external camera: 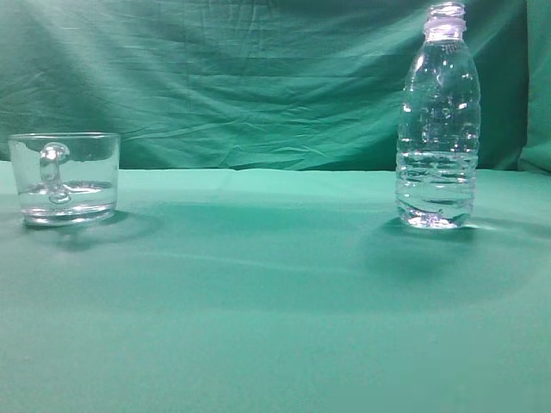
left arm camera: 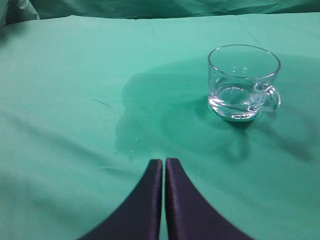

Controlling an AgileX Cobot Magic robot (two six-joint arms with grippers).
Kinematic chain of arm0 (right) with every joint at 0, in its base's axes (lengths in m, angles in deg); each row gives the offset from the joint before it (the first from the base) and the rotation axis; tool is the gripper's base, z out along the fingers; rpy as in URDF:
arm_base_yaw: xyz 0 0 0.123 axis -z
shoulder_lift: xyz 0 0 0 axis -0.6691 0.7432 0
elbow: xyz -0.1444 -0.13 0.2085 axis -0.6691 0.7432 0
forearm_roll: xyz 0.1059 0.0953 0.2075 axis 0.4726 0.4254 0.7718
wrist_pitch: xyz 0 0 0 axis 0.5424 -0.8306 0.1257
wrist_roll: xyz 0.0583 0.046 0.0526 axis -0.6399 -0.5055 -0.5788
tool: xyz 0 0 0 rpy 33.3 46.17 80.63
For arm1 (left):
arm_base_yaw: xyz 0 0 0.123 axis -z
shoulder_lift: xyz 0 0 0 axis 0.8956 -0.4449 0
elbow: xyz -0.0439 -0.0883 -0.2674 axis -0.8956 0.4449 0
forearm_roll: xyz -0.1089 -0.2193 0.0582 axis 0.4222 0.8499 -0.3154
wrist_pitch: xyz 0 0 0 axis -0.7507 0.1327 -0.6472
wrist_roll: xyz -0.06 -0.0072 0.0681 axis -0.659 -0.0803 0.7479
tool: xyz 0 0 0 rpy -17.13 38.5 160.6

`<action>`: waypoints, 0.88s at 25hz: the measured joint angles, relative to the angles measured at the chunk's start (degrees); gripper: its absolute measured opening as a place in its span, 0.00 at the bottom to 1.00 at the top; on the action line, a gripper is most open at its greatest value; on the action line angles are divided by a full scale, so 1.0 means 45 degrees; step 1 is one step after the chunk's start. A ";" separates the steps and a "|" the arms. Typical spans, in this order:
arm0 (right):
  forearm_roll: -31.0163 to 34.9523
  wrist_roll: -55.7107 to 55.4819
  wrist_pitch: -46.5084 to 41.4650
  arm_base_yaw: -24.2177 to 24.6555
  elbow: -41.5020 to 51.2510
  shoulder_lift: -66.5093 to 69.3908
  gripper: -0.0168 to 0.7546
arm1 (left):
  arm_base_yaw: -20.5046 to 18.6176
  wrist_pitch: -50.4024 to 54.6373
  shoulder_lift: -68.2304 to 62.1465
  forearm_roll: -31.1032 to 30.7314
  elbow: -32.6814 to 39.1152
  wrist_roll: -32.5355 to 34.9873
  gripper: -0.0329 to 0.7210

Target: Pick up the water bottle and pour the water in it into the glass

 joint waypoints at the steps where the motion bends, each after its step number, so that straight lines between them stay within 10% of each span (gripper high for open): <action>1: -0.0758 -0.0972 -0.0446 0.0000 0.0000 -0.0657 0.06 | 0.0000 0.0000 0.0000 0.0000 0.0000 0.0000 0.04; 15: -0.8503 -0.6739 0.0365 0.0000 0.0043 -0.5692 0.02 | 0.0000 0.0000 0.0000 0.0000 0.0000 0.0000 0.04; 22: -0.8795 -0.6812 0.0080 0.0000 0.0115 -0.6265 0.02 | 0.0000 0.0000 0.0000 0.0000 0.0000 0.0000 0.04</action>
